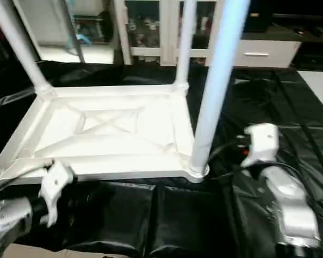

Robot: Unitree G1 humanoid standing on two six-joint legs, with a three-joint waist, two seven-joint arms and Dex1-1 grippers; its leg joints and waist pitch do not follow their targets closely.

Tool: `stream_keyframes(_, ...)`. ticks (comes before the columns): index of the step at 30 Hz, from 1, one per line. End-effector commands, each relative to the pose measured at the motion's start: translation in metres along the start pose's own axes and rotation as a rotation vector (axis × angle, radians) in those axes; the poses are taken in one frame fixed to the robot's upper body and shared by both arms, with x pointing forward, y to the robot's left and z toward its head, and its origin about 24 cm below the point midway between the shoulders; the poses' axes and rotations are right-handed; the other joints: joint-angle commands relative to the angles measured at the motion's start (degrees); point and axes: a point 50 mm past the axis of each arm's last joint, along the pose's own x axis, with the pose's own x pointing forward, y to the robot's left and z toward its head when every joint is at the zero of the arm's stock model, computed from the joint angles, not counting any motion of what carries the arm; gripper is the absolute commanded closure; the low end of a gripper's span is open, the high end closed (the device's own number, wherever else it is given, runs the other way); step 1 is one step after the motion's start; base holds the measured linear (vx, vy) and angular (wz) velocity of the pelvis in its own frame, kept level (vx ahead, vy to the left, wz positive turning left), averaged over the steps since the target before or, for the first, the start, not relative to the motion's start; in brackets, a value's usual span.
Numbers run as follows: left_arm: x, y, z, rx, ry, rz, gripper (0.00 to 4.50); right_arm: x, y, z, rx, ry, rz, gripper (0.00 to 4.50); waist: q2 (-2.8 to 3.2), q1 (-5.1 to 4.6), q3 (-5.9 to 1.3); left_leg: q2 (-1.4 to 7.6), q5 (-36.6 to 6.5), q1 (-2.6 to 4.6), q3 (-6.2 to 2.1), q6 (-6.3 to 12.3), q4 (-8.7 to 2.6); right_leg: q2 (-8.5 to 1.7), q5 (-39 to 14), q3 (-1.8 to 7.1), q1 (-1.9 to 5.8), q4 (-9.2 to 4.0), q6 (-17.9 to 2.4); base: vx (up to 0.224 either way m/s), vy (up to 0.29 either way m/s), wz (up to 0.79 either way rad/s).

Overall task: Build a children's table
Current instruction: Rotate table base

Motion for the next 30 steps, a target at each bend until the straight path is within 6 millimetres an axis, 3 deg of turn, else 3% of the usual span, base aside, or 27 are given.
stream_keyframes(1, -0.002, 0.004, -0.004, 0.009, 0.05, 0.029, 2.94, 0.007, 0.003, 0.006, -0.006, -0.028, 0.025, 0.95, -0.92, 0.12, -2.61, 4.0, -14.4, 0.91, -2.31, 1.63, -5.38, -2.9, -16.05, 2.15, 1.37, -4.17, -11.29, 0.0, 0.0, 0.0)
stream_keyframes(3, -0.001, 0.009, -0.006, 0.011, 0.072, 0.075, 2.94, 0.011, 0.005, 0.009, -0.006, -0.04, 0.034, 0.95, -0.95, 0.18, -2.56, 4.0, -14.43, 0.96, -2.29, 1.29, -5.42, -2.9, -16.15, 2.21, 1.32, -4.22, -11.01, 0.0, 0.0, 0.0)
stream_keyframes(4, 0.0, 0.012, -0.006, -0.006, 0.081, 0.099, 2.94, 0.014, 0.006, 0.011, -0.008, -0.047, 0.043, 0.95, -1.27, 0.17, -2.64, 3.98, -14.18, 1.06, -2.22, 1.11, -5.38, -2.78, -15.43, 2.17, 1.31, -4.19, -10.94, 0.0, 0.0, 0.0)
stream_keyframes(7, 0.004, 0.018, -0.008, -0.018, 0.122, 0.154, 2.94, 0.022, 0.012, 0.017, -0.014, -0.065, 0.084, 0.95, -1.18, 0.38, -2.81, 3.93, -12.86, 1.1, -2.18, 1.04, -5.3, -2.75, -12.91, 2.2, 1.33, -3.75, -11.4, 0.0, 0.0, 0.0)
stream_keyframes(11, 0.009, 0.028, -0.009, -0.018, 0.131, 0.232, 2.94, 0.026, 0.021, 0.02, -0.014, -0.083, 0.164, 0.95, -1.48, 0.55, -3.11, 3.86, -8.93, 0.84, -2.13, 2.23, -4.86, -2.91, -7.33, 2.17, 1.83, -3.3, -12.69, 0.0, 0.0, 0.0)
stream_keyframes(13, 0.011, 0.031, -0.011, -0.02, 0.147, 0.25, 2.94, 0.025, 0.027, 0.021, -0.013, -0.087, 0.208, 0.95, -1.59, 0.59, -3.07, 3.81, -9.03, 0.73, -2.14, 2.85, -4.8, -3.0, -7.61, 2.13, 1.94, -3.37, -13.06, 0.0, 0.0, 0.0)
stream_keyframes(19, 0.013, 0.038, -0.024, -0.058, 0.215, 0.298, 2.94, 0.013, 0.054, 0.016, 0.002, -0.066, 0.462, 0.95, -1.62, 0.62, -2.46, 4.03, -15.7, 0.97, -2.34, 1.57, -5.3, -3.11, -17.96, 2.32, 1.58, -4.39, -10.78, 0.0, 0.0, 0.0)
stream_keyframes(22, 0.014, 0.039, -0.026, -0.055, 0.219, 0.308, 2.94, 0.008, 0.062, 0.014, 0.011, -0.054, 0.534, 0.95, -1.65, 0.46, -1.81, 3.97, -22.22, 1.58, -2.78, -0.55, -5.67, -3.22, -28.27, 2.29, 0.98, -5.45, -8.01, 0.0, 0.0, 0.0)
stream_keyframes(25, 0.015, 0.041, -0.026, -0.052, 0.21, 0.319, 2.94, 0.004, 0.072, 0.012, 0.023, -0.043, 0.602, 0.95, -1.76, 0.18, -1.82, 3.9, -23.94, 1.56, -3.23, -1.56, -5.81, -3.31, -32.05, 2.24, 1.01, -5.77, -6.17, 0.0, 0.0, 0.0)
stream_keyframes(28, 0.02, 0.047, -0.023, -0.041, 0.176, 0.336, 2.94, 0.002, 0.09, 0.008, 0.031, -0.03, 0.689, 0.95, -1.83, 0.07, -1.62, 3.73, -25.87, 1.87, -3.34, -1.96, -5.79, -3.25, -35.49, 2.16, 0.29, -6.37, -4.57, 0.0, 0.0, 0.0)
stream_keyframes(29, 0.022, 0.049, -0.021, -0.03, 0.163, 0.335, 2.94, 0.002, 0.097, 0.008, 0.04, -0.032, 0.708, 0.95, -1.73, 0.13, -1.6, 3.62, -27.16, 2.44, -3.31, -2.25, -5.63, -3.23, -37.36, 2.1, -0.21, -6.86, -3.83, 0.0, 0.0, 0.0)
stream_keyframes(30, 0.022, 0.05, -0.021, -0.024, 0.156, 0.333, 2.94, 0.002, 0.1, 0.008, 0.045, -0.032, 0.718, 0.95, -1.8, 0.06, -1.54, 3.55, -27.63, 2.53, -3.37, -2.3, -5.65, -3.16, -37.98, 1.99, -0.26, -7.01, -3.52, 0.0, 0.0, 0.0)
